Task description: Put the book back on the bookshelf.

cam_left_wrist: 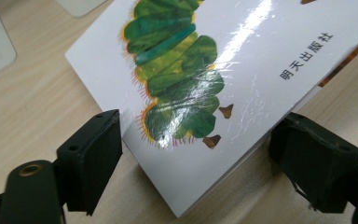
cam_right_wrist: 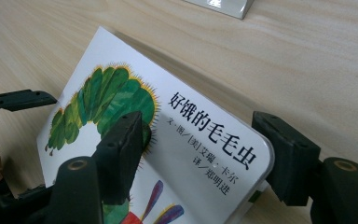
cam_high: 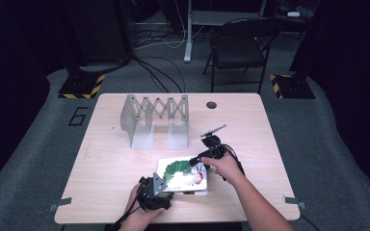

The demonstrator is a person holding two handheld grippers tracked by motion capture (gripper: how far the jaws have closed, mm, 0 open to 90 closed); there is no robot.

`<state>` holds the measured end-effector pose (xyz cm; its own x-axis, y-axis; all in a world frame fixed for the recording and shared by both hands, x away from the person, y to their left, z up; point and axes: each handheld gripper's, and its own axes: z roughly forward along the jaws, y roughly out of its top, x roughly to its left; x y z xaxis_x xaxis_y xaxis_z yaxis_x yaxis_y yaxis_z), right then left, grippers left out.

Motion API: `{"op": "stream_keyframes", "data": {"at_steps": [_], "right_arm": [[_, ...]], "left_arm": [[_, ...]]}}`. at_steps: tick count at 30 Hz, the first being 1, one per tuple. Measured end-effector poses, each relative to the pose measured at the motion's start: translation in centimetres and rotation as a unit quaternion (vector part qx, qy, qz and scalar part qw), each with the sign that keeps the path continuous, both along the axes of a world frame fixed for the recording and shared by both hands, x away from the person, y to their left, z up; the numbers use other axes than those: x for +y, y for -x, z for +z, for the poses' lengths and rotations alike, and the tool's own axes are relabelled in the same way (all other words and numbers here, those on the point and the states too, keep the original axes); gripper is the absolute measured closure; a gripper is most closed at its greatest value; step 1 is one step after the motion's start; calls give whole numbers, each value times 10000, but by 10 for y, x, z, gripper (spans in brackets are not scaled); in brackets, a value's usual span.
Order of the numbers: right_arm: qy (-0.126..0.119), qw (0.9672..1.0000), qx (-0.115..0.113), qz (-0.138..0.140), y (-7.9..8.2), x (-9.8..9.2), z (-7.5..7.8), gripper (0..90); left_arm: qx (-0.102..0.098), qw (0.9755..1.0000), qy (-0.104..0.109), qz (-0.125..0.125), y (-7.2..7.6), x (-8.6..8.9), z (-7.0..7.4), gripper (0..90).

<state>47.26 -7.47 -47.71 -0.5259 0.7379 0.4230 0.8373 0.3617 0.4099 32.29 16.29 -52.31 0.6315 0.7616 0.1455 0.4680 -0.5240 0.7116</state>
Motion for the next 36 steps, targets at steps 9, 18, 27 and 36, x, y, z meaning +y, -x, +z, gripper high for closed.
{"op": "stream_keyframes", "data": {"at_steps": [9,18,27,36], "right_arm": [[-42,10000,-30,6,1,-1,3,373],[-17,10000,-31,18,1,-1,2,387],[-62,10000,-20,12,0,-3,3,400],[-94,9999,-34,11,0,-3,2,405]], "left_arm": [[332,9993,179,72,-6,5,0,142],[662,9976,218,12,-11,10,4,143],[1094,9919,597,-238,-20,23,9,157],[1246,9883,783,-399,-24,30,17,199]]}}
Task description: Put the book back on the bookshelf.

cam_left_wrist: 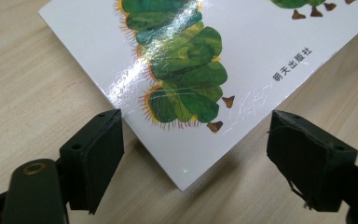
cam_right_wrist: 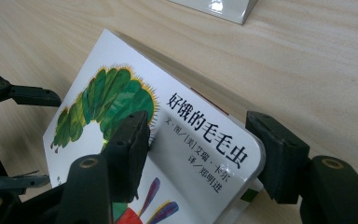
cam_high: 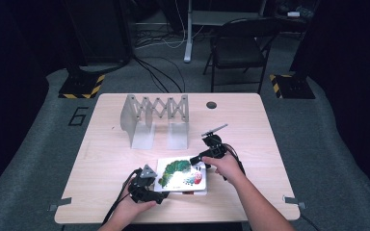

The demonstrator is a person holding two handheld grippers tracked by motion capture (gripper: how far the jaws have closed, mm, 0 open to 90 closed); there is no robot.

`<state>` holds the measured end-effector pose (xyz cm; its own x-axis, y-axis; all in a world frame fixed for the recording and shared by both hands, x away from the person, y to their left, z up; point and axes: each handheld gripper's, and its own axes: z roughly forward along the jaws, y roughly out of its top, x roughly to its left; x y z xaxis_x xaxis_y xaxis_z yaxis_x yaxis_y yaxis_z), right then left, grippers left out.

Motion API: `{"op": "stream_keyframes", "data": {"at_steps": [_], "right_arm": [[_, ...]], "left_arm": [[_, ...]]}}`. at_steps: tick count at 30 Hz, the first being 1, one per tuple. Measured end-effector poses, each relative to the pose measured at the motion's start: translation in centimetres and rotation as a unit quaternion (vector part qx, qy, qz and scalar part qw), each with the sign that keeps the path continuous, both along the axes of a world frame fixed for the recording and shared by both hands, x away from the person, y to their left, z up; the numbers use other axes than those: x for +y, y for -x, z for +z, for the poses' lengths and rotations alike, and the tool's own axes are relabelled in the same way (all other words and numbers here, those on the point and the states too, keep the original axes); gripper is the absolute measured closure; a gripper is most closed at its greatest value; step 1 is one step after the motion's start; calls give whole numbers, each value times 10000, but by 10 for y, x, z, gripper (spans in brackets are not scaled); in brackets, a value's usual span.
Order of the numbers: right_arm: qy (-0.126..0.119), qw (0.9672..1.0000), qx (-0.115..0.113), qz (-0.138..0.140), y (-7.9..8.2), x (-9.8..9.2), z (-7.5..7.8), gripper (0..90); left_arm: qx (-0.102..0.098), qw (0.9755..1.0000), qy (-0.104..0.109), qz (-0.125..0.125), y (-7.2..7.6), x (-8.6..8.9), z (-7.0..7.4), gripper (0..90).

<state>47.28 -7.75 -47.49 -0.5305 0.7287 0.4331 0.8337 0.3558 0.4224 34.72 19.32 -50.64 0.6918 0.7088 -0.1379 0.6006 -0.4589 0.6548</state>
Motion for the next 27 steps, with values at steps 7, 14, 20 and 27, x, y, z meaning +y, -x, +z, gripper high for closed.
{"op": "stream_keyframes", "data": {"at_steps": [7,14,20,27], "right_arm": [[-16,10000,15,-2,0,0,0,405],[-19,10000,28,3,0,0,1,406],[-23,10000,27,2,0,0,1,406],[-10,10000,-8,14,1,-1,0,408]], "left_arm": [[-116,9999,-39,65,-2,6,9,203],[-150,9997,-13,207,-10,7,12,203],[-136,9997,-110,195,-11,5,9,203],[-191,9994,-140,248,-11,7,7,212]]}}
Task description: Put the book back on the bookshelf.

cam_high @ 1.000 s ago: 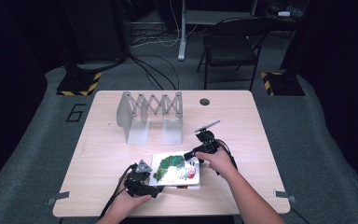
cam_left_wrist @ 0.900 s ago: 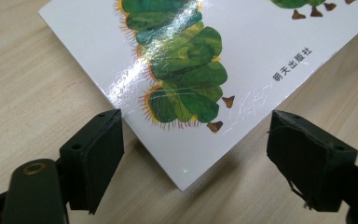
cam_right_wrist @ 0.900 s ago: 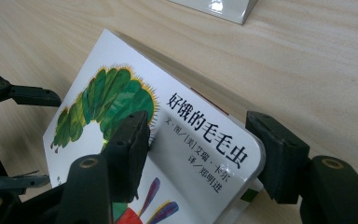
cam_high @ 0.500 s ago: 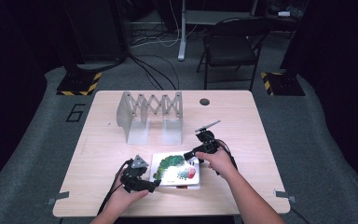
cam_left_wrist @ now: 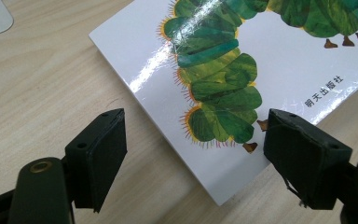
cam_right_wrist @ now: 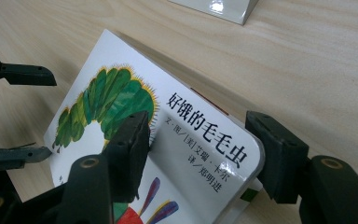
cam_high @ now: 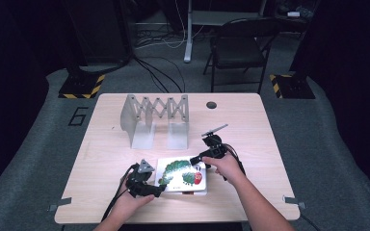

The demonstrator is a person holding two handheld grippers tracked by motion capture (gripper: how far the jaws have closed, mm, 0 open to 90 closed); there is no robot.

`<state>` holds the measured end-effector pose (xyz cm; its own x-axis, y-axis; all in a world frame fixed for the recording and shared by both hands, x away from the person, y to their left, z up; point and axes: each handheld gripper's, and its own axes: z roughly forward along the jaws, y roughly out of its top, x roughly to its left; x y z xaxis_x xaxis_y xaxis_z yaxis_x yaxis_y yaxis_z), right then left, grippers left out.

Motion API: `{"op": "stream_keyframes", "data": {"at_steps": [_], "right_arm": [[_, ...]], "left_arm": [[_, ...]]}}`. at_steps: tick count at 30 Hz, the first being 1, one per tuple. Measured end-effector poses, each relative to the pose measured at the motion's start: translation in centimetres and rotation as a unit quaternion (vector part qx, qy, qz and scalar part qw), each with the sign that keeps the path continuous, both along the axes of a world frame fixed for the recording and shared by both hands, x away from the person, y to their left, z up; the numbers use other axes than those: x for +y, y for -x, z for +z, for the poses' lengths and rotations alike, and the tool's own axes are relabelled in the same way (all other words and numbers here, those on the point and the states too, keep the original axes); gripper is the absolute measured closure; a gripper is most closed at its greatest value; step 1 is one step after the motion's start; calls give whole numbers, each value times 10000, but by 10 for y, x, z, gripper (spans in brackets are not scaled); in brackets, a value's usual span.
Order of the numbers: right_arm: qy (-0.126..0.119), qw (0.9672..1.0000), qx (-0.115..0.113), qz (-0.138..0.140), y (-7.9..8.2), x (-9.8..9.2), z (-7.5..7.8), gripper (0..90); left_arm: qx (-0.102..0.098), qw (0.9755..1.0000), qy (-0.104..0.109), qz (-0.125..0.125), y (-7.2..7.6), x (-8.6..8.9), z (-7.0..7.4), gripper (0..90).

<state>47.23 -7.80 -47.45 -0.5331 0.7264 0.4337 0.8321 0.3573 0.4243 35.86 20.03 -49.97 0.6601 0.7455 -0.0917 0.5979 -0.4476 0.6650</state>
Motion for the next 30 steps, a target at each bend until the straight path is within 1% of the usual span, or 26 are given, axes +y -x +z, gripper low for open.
{"op": "stream_keyframes", "data": {"at_steps": [2,3,4,6,10,12,14,18,19,20,21,24,25,30], "right_arm": [[-7,10000,-20,-20,0,0,0,410],[-7,10000,-23,-23,1,0,1,411],[-15,10000,22,-56,1,1,1,411],[-19,10000,-8,-27,1,0,1,411],[-7,10000,-4,-41,1,0,1,412],[3,10000,4,-46,2,1,2,413],[9,10000,-62,-9,2,0,2,417],[-6,10000,-74,-27,4,0,5,428],[-7,10000,-86,-29,4,0,5,432],[-16,10000,-81,-34,5,0,6,435],[-15,9999,-143,-11,5,-1,6,437],[-35,9999,-140,-18,7,0,8,442],[-46,9998,-183,-3,7,-1,9,444],[-67,9997,-243,21,10,-1,12,446]], "left_arm": [[13,10000,53,35,0,0,-1,213],[-1,10000,48,44,0,0,-1,213],[8,10000,56,29,0,0,-1,213],[14,10000,73,28,1,0,-1,213],[-41,9999,90,16,1,1,-3,213],[-39,9999,129,55,2,1,-4,215],[-49,9998,169,56,2,2,-4,216],[-49,9998,168,12,3,3,-5,217],[-61,9998,182,44,3,2,-6,217],[-54,9998,179,28,4,1,-6,217],[-31,9998,186,17,4,1,-7,217],[-5,9999,143,-42,4,0,-8,216],[-9,9999,159,-30,4,0,-8,216],[12,9998,183,-58,4,0,-9,213]]}}
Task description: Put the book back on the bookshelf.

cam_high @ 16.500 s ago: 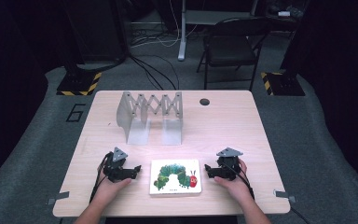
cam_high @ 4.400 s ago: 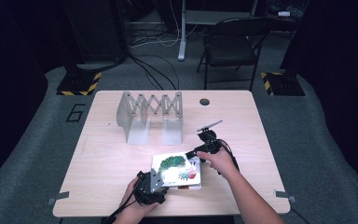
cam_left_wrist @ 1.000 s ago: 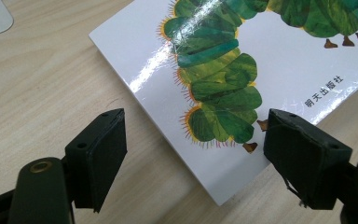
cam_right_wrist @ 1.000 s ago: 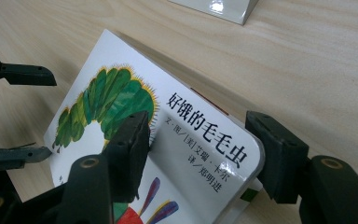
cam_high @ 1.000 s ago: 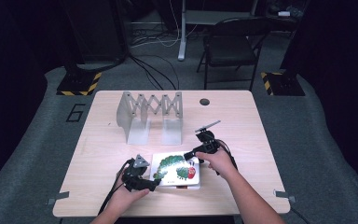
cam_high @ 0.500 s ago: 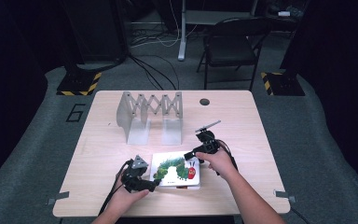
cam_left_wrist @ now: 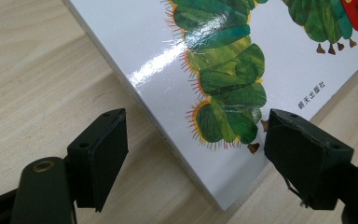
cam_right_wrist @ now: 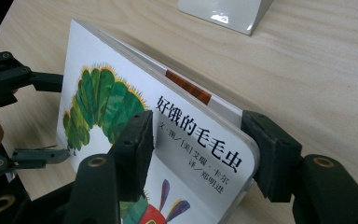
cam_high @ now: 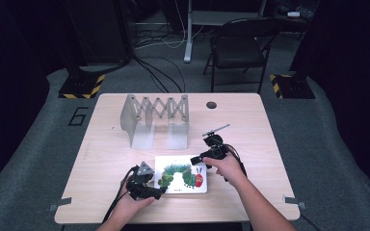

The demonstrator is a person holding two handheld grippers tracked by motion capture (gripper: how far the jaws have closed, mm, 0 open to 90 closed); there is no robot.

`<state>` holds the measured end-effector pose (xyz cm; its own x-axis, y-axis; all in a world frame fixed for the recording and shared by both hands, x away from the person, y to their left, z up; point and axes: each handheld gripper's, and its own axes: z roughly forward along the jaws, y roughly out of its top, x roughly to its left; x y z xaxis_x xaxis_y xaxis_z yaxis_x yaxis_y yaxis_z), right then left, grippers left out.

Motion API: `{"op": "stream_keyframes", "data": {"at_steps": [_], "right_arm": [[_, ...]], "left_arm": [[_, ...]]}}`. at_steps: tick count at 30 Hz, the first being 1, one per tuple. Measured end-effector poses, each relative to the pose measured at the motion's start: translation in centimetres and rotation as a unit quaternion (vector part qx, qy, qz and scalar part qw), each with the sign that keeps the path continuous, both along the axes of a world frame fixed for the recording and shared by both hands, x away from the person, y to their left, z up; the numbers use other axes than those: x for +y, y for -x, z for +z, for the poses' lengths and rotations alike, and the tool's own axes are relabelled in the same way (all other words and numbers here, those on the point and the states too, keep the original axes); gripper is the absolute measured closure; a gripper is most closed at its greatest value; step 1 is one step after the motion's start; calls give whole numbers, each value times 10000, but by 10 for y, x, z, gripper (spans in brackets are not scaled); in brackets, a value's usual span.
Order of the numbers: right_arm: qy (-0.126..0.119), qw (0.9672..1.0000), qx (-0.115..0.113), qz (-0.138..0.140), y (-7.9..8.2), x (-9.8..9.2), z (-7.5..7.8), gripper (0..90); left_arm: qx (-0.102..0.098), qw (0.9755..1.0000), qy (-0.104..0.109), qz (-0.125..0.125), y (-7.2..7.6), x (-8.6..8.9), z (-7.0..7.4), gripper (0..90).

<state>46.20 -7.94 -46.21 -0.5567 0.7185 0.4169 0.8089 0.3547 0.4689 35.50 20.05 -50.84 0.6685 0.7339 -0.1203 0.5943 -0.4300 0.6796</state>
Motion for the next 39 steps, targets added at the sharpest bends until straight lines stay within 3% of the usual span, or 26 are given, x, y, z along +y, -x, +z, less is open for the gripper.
{"op": "stream_keyframes", "data": {"at_steps": [27,31,32,33,39], "right_arm": [[-34,9995,-301,128,19,-2,15,449],[-13,9991,-395,164,24,-2,18,451],[-38,9990,-411,154,25,-2,19,452],[-56,9989,-429,150,26,-2,20,452],[-92,9986,-477,186,30,-3,23,455]], "left_arm": [[137,9993,291,-200,2,2,-3,296],[206,9987,193,-430,5,-4,-8,291],[55,9986,-34,-518,7,-8,-8,287],[-15,9985,-128,-532,8,-10,-8,272],[1,9985,-121,-528,8,-8,-7,277]]}}
